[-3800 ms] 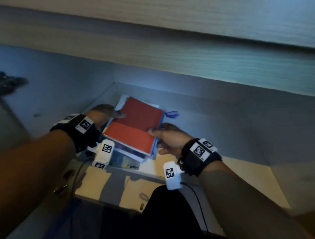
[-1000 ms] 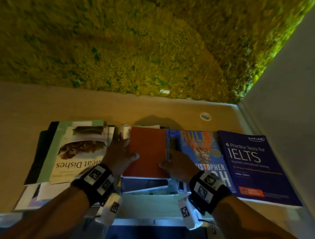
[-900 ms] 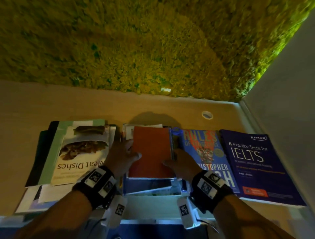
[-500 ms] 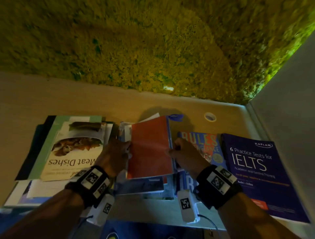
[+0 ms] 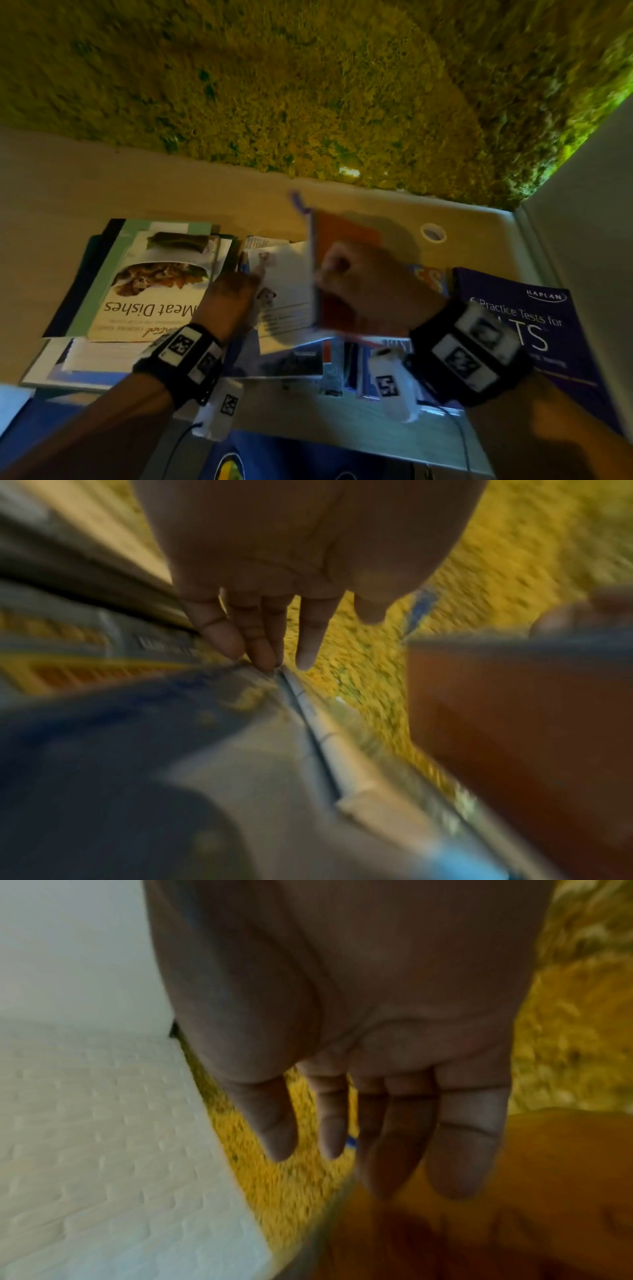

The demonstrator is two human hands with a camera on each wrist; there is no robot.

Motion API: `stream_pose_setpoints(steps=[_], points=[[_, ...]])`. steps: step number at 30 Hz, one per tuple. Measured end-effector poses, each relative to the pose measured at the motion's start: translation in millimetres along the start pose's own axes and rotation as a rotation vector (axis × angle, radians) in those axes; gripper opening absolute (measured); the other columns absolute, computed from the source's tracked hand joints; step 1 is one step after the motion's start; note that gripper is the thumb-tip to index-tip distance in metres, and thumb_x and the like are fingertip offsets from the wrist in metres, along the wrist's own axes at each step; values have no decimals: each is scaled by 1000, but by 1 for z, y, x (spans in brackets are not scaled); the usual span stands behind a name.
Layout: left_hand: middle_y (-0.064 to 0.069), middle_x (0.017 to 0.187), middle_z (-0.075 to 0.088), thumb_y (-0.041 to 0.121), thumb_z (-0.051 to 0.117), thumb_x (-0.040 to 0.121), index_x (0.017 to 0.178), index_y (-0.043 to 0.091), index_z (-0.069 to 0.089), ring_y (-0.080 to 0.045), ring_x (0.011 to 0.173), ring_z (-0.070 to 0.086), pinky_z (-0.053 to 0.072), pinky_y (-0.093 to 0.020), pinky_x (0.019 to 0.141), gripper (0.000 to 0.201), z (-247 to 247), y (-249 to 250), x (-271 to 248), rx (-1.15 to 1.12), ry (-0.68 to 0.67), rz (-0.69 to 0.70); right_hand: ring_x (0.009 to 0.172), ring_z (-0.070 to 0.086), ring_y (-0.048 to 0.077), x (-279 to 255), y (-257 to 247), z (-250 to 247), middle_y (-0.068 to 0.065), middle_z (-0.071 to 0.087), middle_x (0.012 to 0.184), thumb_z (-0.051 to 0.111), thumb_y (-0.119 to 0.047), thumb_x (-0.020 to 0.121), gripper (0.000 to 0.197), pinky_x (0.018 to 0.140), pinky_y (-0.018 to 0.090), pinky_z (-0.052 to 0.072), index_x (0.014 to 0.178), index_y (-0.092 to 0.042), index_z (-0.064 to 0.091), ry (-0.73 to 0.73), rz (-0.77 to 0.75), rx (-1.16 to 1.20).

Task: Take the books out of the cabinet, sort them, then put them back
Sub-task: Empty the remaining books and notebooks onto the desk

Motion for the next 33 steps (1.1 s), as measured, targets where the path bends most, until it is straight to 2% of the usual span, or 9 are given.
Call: stream_pose_setpoints(steps=[3, 8, 13, 16, 18, 21, 24, 28, 33], points=[[-8, 105, 62, 48, 41, 103, 120, 18, 62, -28, 98, 61, 39, -30, 80, 40, -7, -4, -6, -61, 25, -149, 98, 64, 27, 13, 31, 40, 10, 68, 106, 59, -35, 101, 25, 87, 45, 53, 104, -11, 64, -153, 30, -63], [-3, 98, 60, 42, 67, 89, 96, 17, 67, -25, 89, 60, 45, -31, 71, 26, 1, -11, -2, -107, 4, -100, 76, 62, 25, 22, 82, 58, 1, 60, 84, 56, -43, 97, 24, 72, 47, 55, 89, -20, 57, -60, 109, -375], [-17, 101, 75, 8, 70, 88, 109, 5, 69, -36, 90, 73, 61, -49, 79, 21, 11, -17, -5, -837, -86, -397, 84, 66, 25, 37, 92, 76, -1, 64, 96, 49, -52, 91, 27, 79, 49, 57, 106, -29, 49, -98, 180, -383], [-5, 96, 76, 6, 67, 92, 107, 6, 68, -23, 84, 75, 59, -30, 66, 15, 14, -6, -2, -858, -145, -390, 96, 66, 28, 38, 90, 74, -2, 66, 106, 47, -55, 93, 29, 91, 58, 52, 109, -32, 55, -103, 219, -308], [5, 115, 64, 7, 62, 96, 135, 9, 55, -13, 103, 67, 50, -25, 78, 39, 12, 8, 4, -847, -180, -288, 109, 64, 32, 34, 85, 71, -2, 64, 119, 42, -63, 88, 50, 99, 63, 46, 124, -31, 54, -102, 251, -241], [18, 121, 51, 12, 49, 104, 146, 29, 27, 9, 97, 61, 46, -12, 69, 51, 9, 24, 8, -919, -220, -245, 113, 64, 32, 30, 78, 61, 1, 65, 126, 54, -59, 89, 57, 97, 51, 50, 138, -30, 48, -31, 297, -111], [1, 144, 45, 17, 45, 106, 155, 15, 27, -20, 141, 40, 37, -22, 89, 52, 10, 18, 21, -787, -233, -217, 122, 61, 29, 30, 84, 55, 1, 62, 134, 68, -48, 89, 64, 98, 46, 52, 144, -26, 44, 25, 328, 38], [-2, 163, 22, 32, 46, 105, 157, 21, 23, -27, 152, 19, 26, -42, 118, 58, 5, 23, 36, -696, -219, -204, 110, 66, 19, 32, 90, 36, -9, 66, 117, 65, -35, 99, 24, 98, 42, 52, 121, -31, 55, 157, 336, 393], [3, 163, 28, 64, 70, 80, 157, 32, 25, -33, 148, 32, 32, -55, 114, 94, 20, 53, 67, -826, -233, -301, 90, 75, 23, 29, 112, 16, 7, 77, 114, 61, -22, 102, 26, 74, 39, 61, 128, -18, 63, 227, 452, 945]])
Point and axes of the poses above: each hand's wrist, its own x-axis towards the middle knuckle, its own z-axis out of the palm, y = z × x, the point moved 8 cm from there along x, towards the middle knuckle
